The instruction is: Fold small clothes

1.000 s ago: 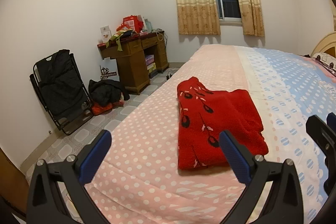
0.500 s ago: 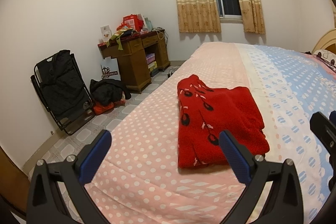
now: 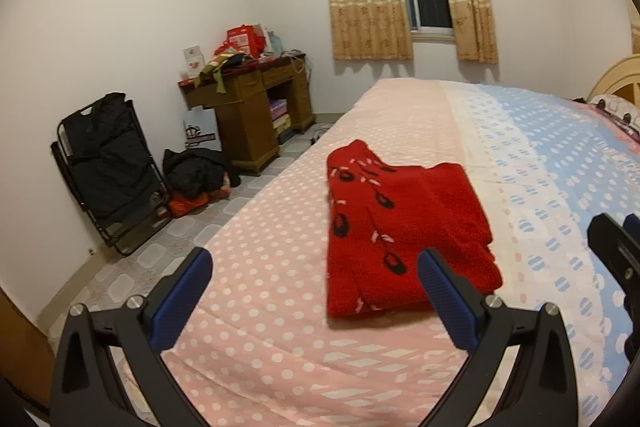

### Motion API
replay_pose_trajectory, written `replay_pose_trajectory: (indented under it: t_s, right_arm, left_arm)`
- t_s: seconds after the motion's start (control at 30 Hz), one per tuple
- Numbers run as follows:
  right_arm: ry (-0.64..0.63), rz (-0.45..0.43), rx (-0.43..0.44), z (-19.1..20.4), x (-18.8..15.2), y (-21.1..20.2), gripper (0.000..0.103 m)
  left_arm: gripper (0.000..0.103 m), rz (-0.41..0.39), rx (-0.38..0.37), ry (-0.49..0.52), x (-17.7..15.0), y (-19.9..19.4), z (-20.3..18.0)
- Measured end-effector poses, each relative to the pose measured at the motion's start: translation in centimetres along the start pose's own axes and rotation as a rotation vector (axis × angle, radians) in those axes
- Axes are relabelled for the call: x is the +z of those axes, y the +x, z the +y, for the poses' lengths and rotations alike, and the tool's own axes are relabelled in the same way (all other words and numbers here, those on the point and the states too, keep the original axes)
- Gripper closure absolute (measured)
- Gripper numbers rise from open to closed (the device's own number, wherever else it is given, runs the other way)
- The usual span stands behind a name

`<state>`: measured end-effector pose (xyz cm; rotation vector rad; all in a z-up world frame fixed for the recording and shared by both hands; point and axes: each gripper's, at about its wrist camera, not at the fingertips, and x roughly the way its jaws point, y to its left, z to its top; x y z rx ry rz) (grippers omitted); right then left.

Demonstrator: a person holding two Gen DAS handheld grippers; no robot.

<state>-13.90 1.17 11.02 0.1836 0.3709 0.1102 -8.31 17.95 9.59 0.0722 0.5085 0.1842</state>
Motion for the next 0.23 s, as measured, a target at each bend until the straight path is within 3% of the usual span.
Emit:
replay_pose_trajectory:
  t_s: [0.23]
  right_arm:
    - [0.026,-0.005,-0.017,-0.62,0.09,-0.29,0.019]
  left_arm:
    - [0.000,-0.006,-0.020,0.012,0.07,-0.09,-0.53]
